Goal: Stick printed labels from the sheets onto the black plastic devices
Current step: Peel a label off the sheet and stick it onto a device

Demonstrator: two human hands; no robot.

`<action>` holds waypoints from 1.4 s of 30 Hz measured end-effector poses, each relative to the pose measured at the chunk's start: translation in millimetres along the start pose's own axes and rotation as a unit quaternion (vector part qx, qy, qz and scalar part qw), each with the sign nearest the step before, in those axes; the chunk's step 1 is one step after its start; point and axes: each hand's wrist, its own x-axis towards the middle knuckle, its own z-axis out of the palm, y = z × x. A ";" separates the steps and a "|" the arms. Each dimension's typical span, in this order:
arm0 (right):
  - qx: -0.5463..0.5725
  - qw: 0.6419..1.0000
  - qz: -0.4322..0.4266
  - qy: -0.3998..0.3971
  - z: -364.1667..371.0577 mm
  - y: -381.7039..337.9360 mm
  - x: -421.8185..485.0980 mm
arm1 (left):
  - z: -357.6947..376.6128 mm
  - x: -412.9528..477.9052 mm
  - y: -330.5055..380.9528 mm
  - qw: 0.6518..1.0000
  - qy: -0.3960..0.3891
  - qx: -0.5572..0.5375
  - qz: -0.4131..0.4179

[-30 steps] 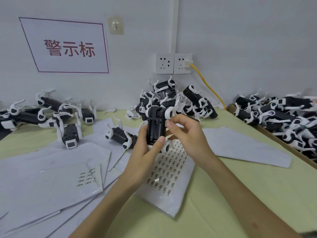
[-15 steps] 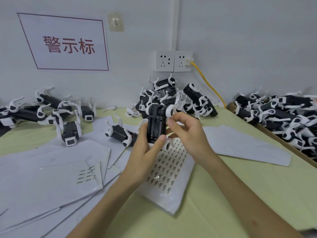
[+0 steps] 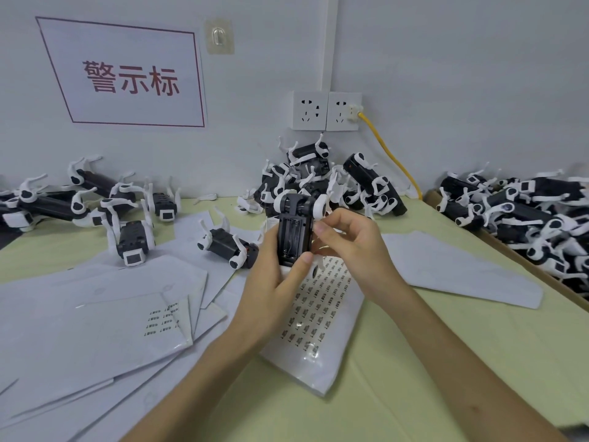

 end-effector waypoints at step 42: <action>0.075 0.995 0.031 -0.064 5.4 4.3 -2.7 | -14.9 3.0 15.1 0.918 -0.133 -0.314 -0.202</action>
